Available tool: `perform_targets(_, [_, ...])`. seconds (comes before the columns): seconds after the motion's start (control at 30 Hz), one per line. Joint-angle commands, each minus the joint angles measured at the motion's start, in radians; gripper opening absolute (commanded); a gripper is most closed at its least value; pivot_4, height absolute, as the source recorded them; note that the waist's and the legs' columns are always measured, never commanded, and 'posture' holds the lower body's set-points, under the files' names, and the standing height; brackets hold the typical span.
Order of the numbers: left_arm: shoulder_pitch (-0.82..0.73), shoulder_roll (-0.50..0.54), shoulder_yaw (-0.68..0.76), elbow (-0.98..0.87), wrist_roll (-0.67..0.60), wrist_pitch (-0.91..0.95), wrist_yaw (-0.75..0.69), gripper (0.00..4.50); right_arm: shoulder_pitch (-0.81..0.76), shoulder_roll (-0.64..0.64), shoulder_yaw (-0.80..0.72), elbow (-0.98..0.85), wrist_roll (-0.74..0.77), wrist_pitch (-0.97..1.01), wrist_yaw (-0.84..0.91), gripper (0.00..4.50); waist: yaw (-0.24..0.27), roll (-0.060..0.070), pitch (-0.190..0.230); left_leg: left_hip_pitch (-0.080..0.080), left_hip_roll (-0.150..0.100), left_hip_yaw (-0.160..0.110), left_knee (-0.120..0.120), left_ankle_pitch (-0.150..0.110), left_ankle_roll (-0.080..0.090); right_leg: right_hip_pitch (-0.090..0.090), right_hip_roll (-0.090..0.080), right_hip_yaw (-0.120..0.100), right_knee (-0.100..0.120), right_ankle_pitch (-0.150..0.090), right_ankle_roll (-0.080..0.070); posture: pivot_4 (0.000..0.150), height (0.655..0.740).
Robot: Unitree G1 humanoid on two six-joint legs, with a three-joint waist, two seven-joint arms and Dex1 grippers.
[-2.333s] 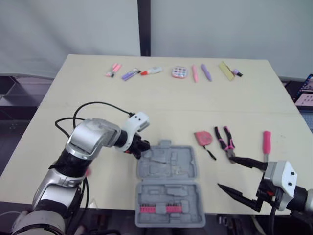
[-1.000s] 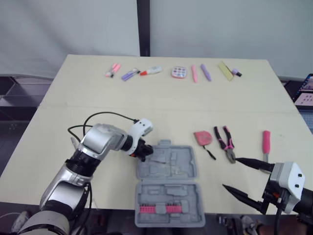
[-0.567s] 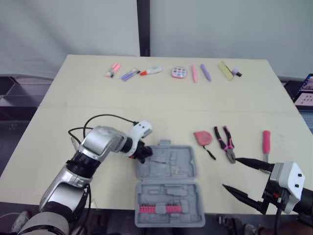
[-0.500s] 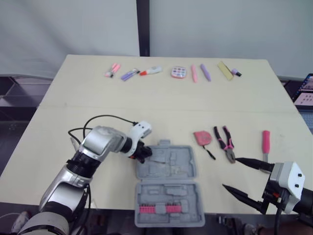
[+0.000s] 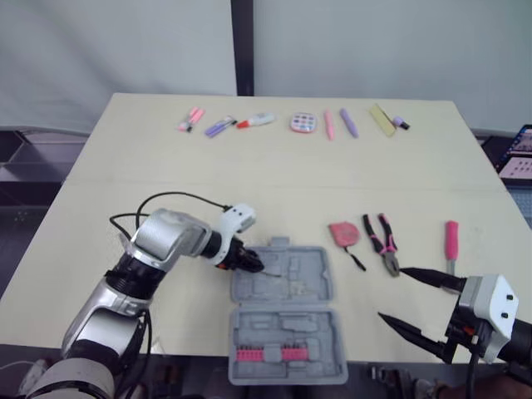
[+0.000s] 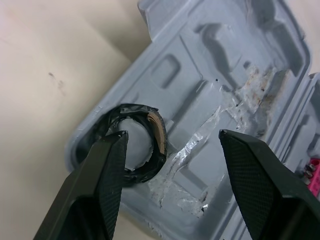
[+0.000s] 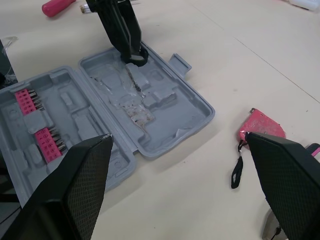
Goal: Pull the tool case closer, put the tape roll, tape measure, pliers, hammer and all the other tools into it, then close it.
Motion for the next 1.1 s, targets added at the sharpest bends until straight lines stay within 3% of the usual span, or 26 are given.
perform_targets(0.03, [-0.002, 0.037, 0.063, -0.083, -0.045, 0.014, -0.022, 3.11, 0.009, 0.01, -0.018, -0.026, 0.008, -0.012, 0.005, 4.5, 0.0, 0.0, 0.0, 0.0, 0.0, 0.0, 0.0, 0.0, 0.0, 0.0, 0.0, 0.0, 0.0, 0.0, 0.0, 0.15, 0.7336])
perform_targets(0.17, [0.043, 0.092, 0.127, -0.12, -0.083, -0.038, -0.052, 3.11, 0.009, 0.009, -0.02, -0.024, 0.009, -0.011, 0.006, 4.5, -0.002, 0.0, 0.0, 0.0, 0.0, 0.0, 0.0, 0.0, 0.0, 0.0, 0.0, 0.0, 0.0, 0.0, 0.0, 0.15, 0.7336])
perform_targets(0.3, [0.14, 0.135, 0.218, -0.12, -0.1, -0.242, -0.127, 3.11, -0.005, 0.004, -0.016, -0.018, 0.008, -0.008, 0.002, 4.5, -0.001, 0.0, 0.0, 0.0, 0.0, 0.0, 0.0, 0.0, 0.0, 0.0, 0.0, 0.0, -0.001, 0.0, 0.0, 0.15, 0.7336])
perform_targets(0.4, [0.2, 0.17, 0.205, -0.08, -0.059, -0.408, -0.179, 3.11, -0.015, 0.006, -0.007, -0.016, 0.004, -0.007, -0.003, 4.5, 0.0, 0.0, 0.0, 0.0, 0.0, 0.0, 0.0, 0.0, 0.0, 0.0, 0.0, -0.001, -0.002, 0.0, 0.0, 0.15, 0.7336])
perform_targets(0.53, [0.261, 0.165, 0.217, -0.047, -0.047, -0.595, -0.243, 1.41, -0.019, 0.014, 0.003, -0.019, -0.002, -0.006, -0.01, 4.5, 0.002, 0.0, 0.0, 0.0, 0.0, -0.001, 0.0, 0.0, 0.0, 0.0, -0.001, -0.001, -0.002, 0.0, 0.0, 0.15, 0.7336])
perform_targets(0.77, [0.357, 0.129, 0.197, 0.081, 0.066, -1.02, -0.336, 1.41, -0.012, 0.034, 0.015, -0.028, -0.012, -0.014, -0.02, 4.5, 0.0, 0.0, 0.0, 0.0, 0.0, -0.001, -0.001, 0.0, 0.0, 0.0, -0.001, -0.002, -0.002, 0.0, 0.0, 0.15, 0.7336])
perform_targets(1.1, [0.309, -0.004, 0.162, 0.381, 0.206, -1.45, -0.372, 1.41, 0.016, 0.069, 0.023, -0.039, -0.033, -0.031, -0.029, 4.5, 0.0, 0.0, 0.0, 0.001, -0.002, -0.001, -0.001, 0.0, 0.0, 0.001, -0.002, -0.004, -0.001, 0.0, 0.0, 0.15, 0.7336])
